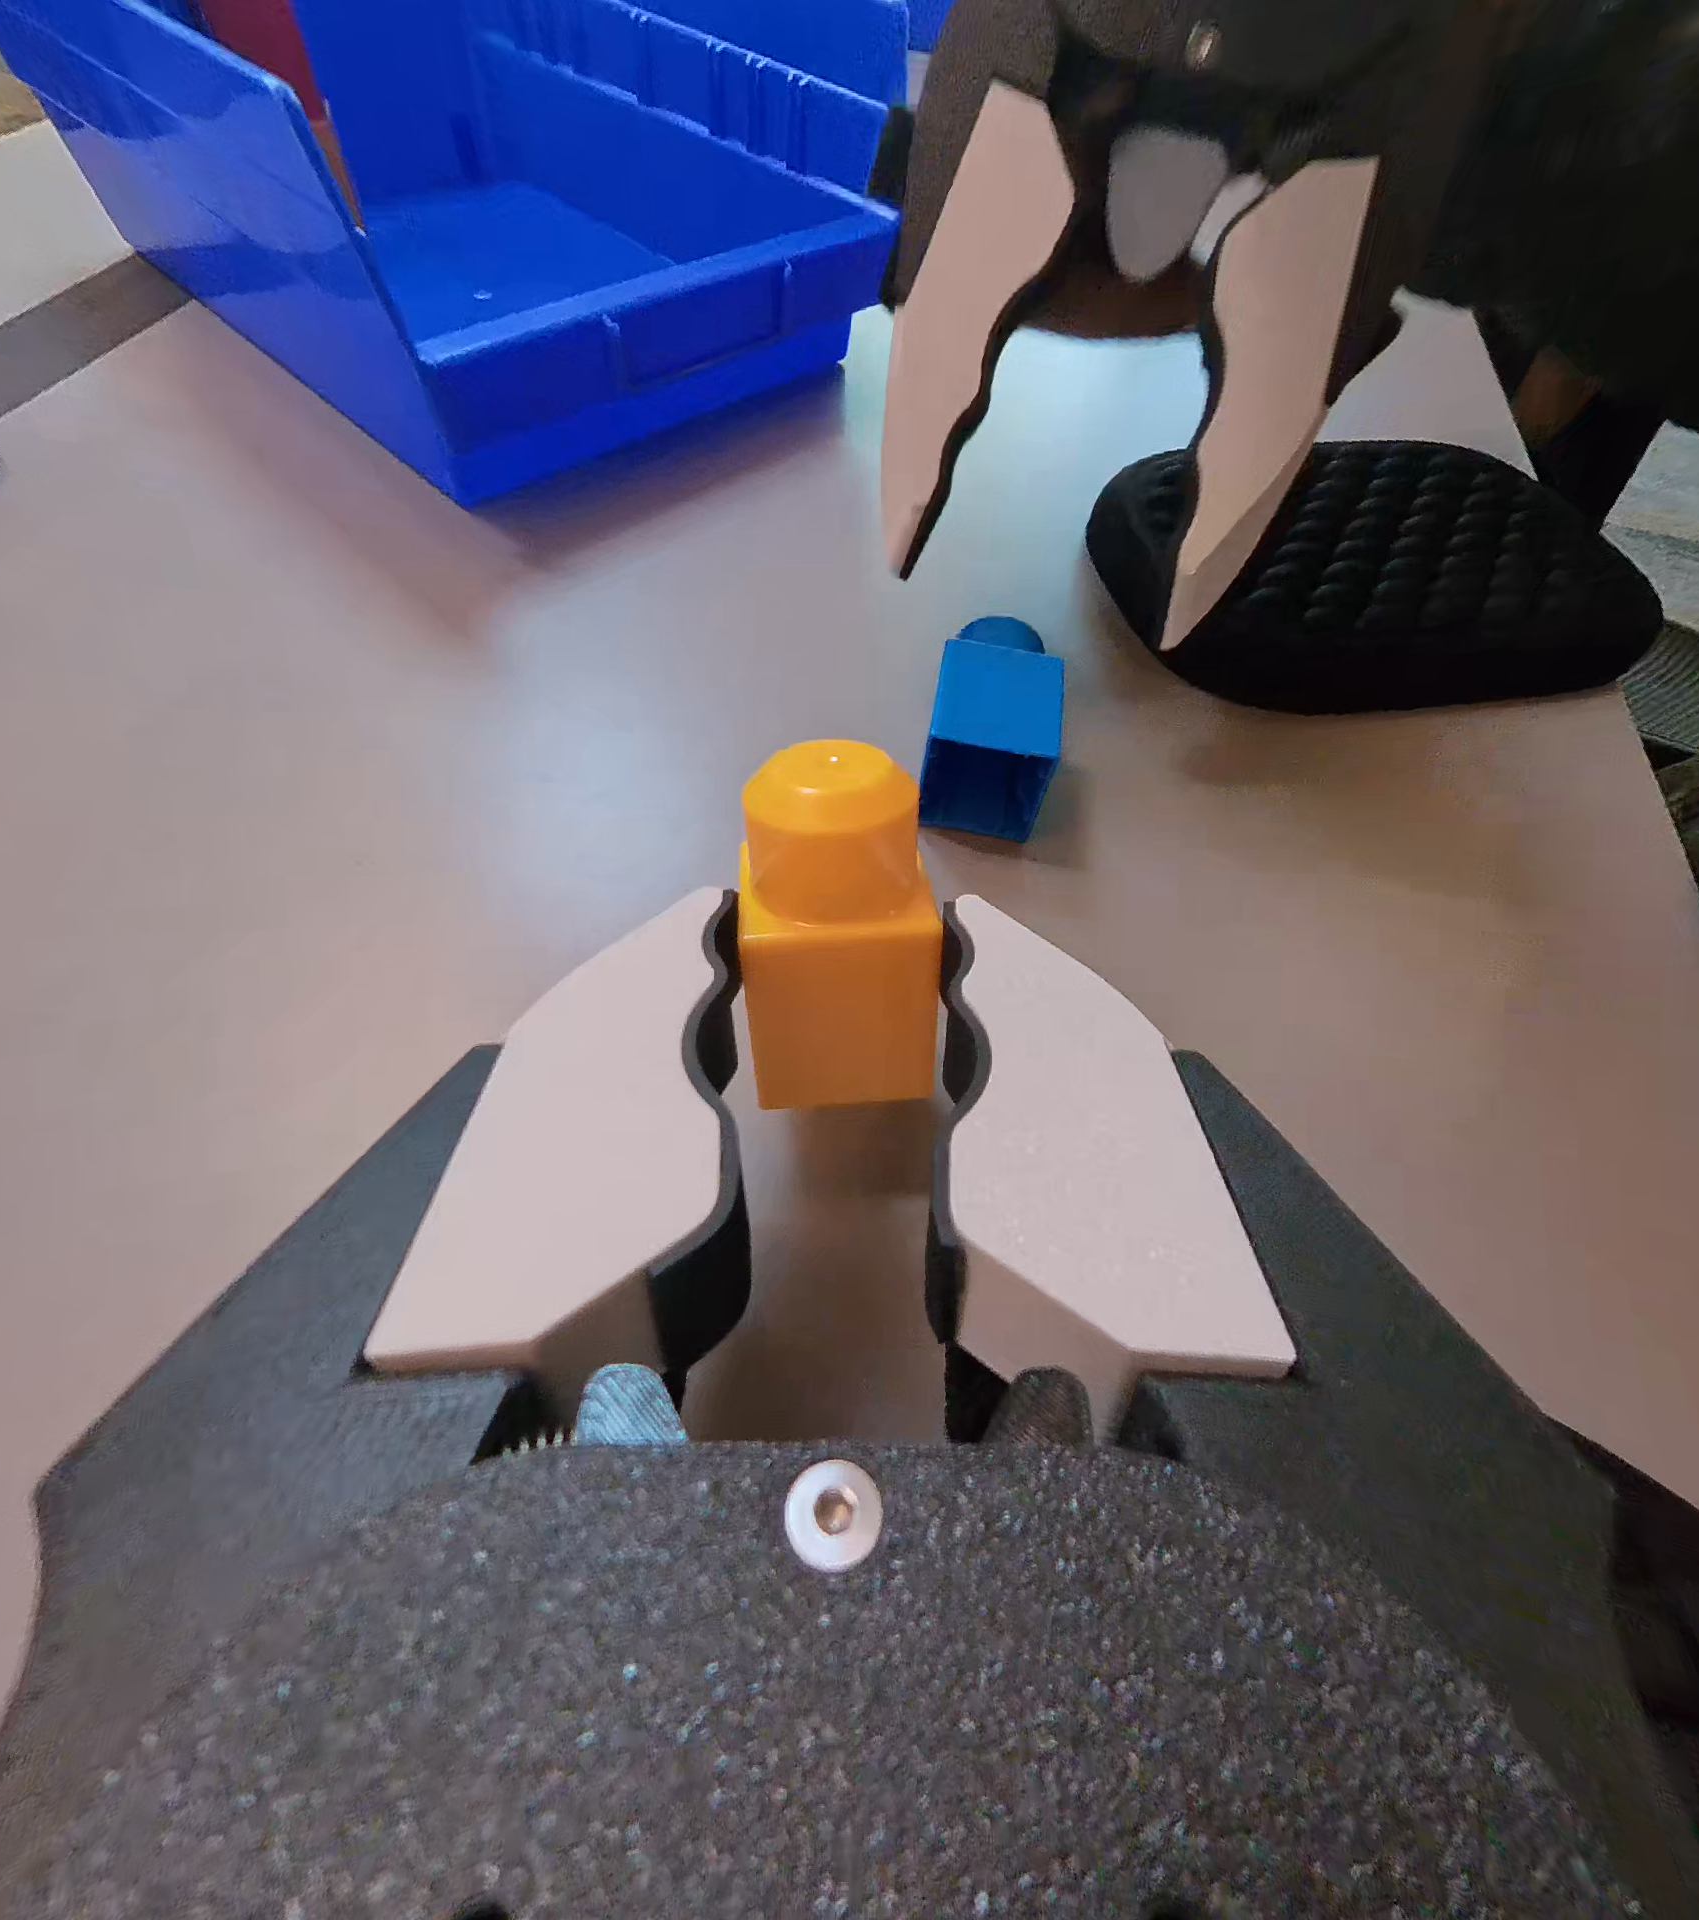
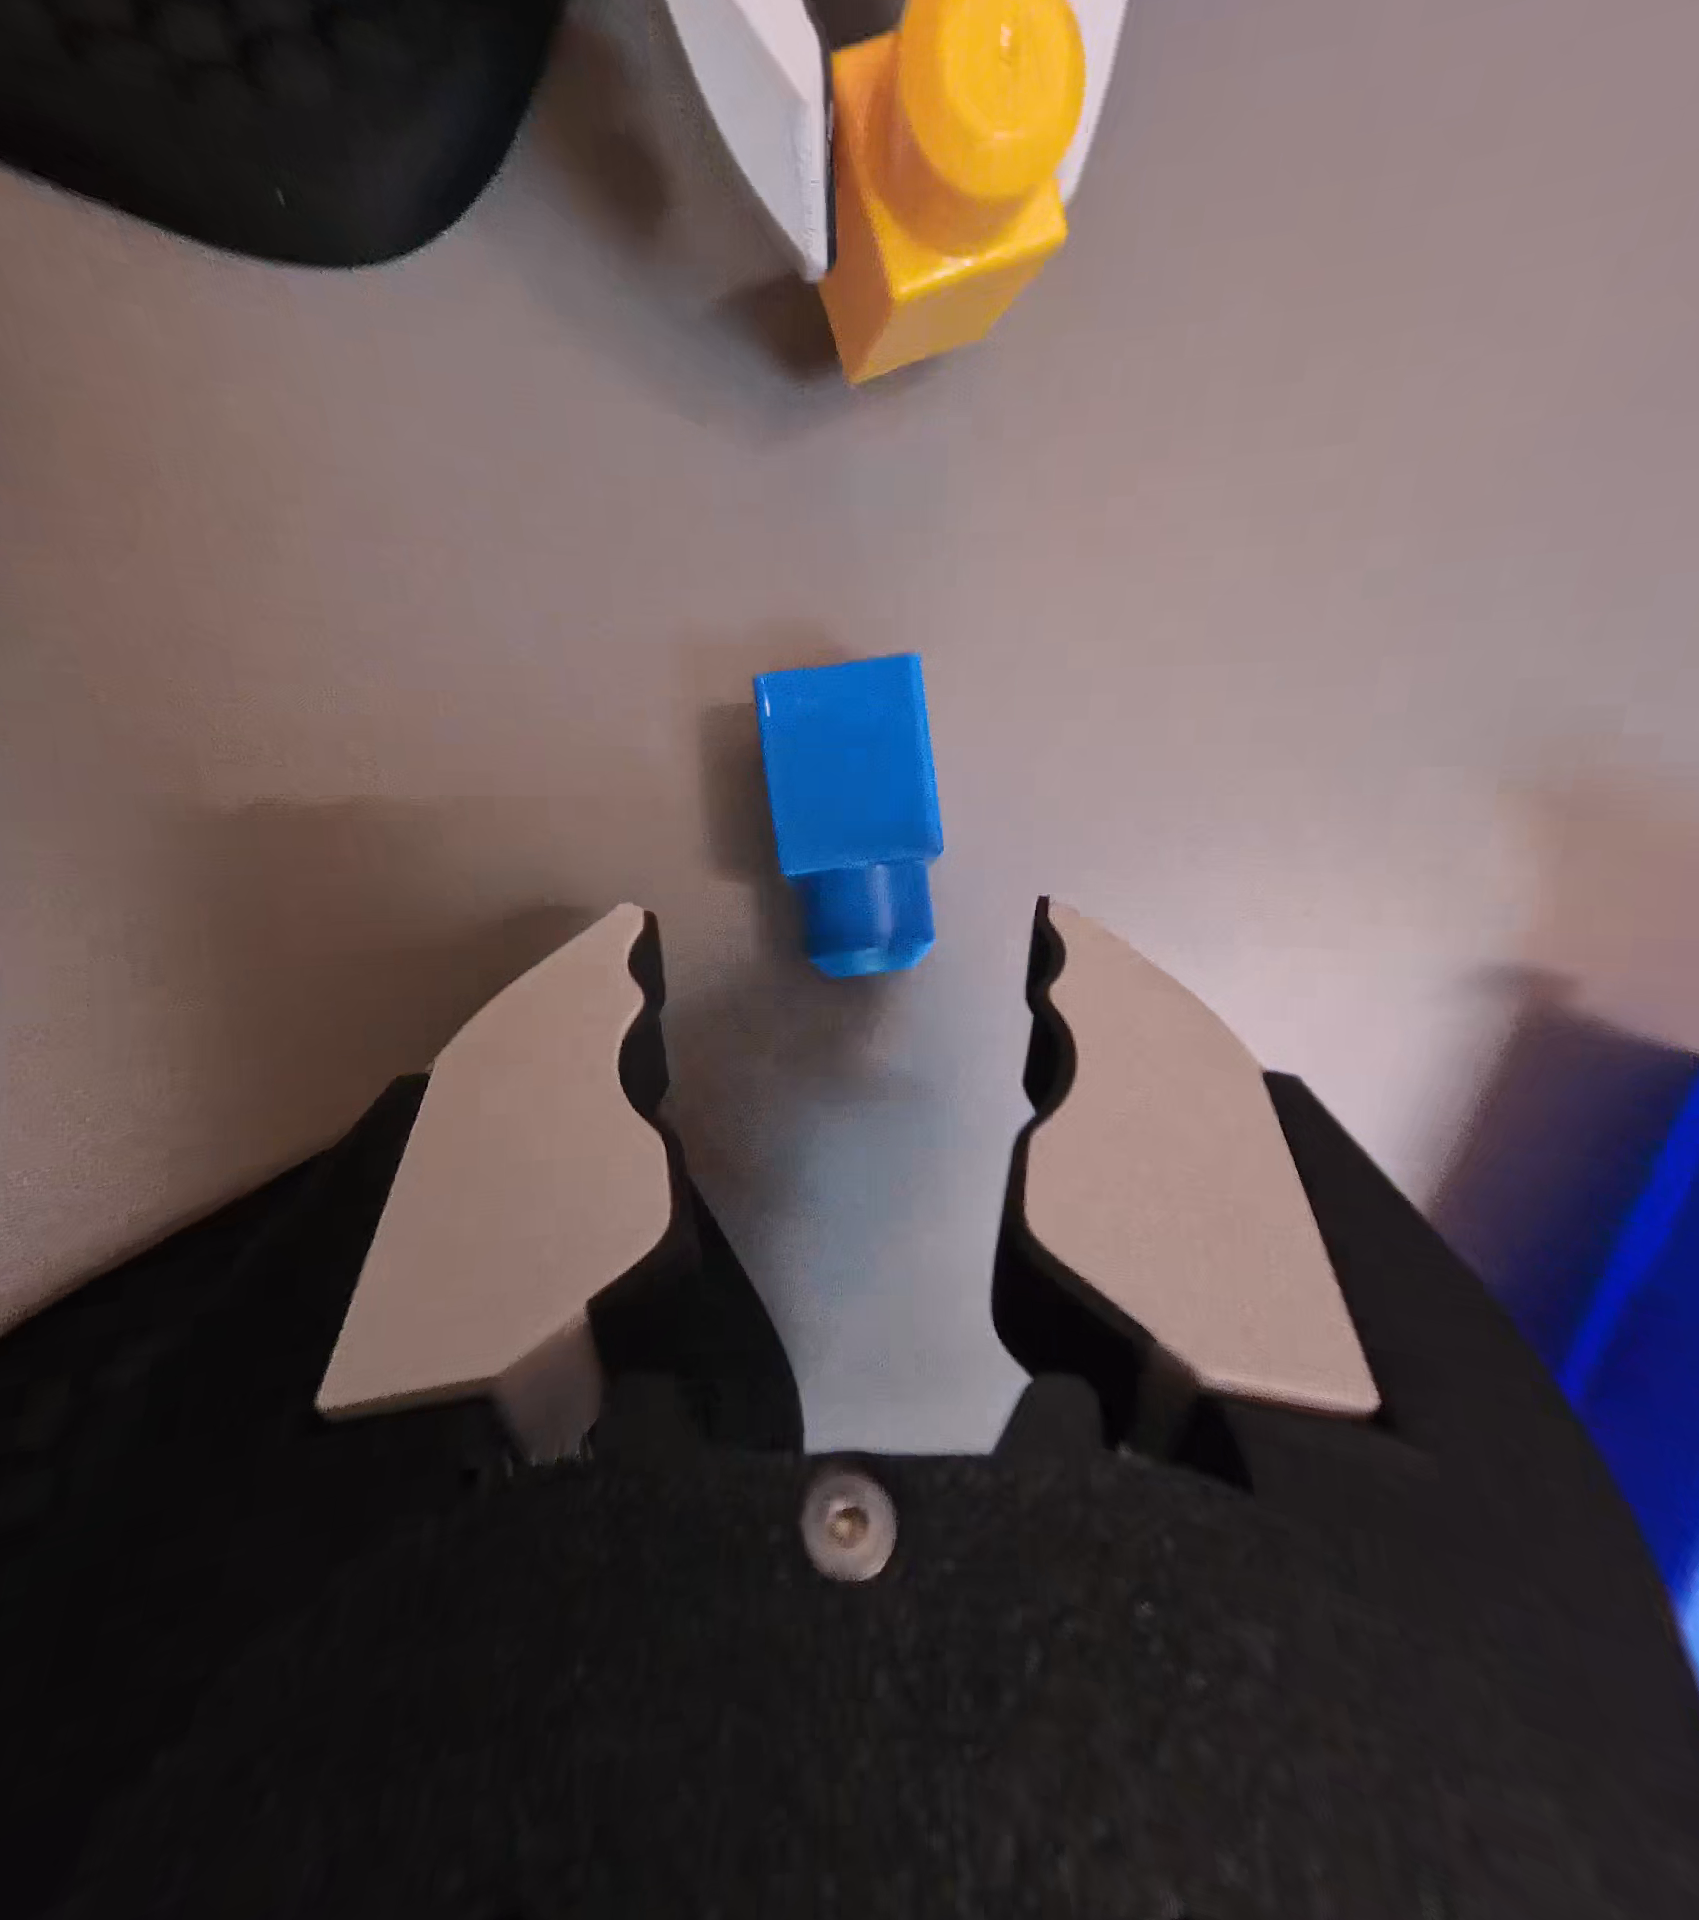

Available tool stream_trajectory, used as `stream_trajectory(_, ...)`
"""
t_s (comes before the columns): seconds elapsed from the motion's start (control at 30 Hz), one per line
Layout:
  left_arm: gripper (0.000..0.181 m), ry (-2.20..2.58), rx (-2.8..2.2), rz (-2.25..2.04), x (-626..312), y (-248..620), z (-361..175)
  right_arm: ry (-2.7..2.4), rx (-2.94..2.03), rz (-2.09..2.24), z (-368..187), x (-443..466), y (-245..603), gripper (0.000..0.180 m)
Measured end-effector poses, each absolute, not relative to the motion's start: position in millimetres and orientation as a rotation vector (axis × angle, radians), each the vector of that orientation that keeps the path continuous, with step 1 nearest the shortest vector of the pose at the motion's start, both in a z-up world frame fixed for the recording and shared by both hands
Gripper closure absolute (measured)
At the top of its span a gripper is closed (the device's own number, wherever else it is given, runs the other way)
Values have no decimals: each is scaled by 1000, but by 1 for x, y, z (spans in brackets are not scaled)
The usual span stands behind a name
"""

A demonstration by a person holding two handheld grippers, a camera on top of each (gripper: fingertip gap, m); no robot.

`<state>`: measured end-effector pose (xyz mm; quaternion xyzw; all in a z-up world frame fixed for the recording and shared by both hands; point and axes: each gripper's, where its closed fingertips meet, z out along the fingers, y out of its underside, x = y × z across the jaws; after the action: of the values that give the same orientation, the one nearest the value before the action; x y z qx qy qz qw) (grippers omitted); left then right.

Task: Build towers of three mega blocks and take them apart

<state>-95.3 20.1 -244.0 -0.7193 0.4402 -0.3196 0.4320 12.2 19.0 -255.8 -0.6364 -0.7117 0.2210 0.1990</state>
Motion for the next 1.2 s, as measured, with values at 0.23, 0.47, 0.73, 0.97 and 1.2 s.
stream_trajectory(0.23,145,1112,-1739,-848,-90,14,-238,-1833,-1748,680,-286,9,23,150)
stream_trajectory(0.47,145,1221,-1835,-807,-81,1,-250,-1919,-1749,634,-221,6,25,150)
stream_trajectory(0.73,144,1337,-1934,-688,-64,-12,-258,-2285,-1772,194,-207,-18,17,150)
stream_trajectory(0.97,145,1368,-2010,-710,-64,-19,-263,-2425,-1681,82,-224,-33,6,150)
stream_trajectory(1.2,145,1312,-1979,-760,-64,-19,-255,-2321,-1706,185,-226,-36,3,151)
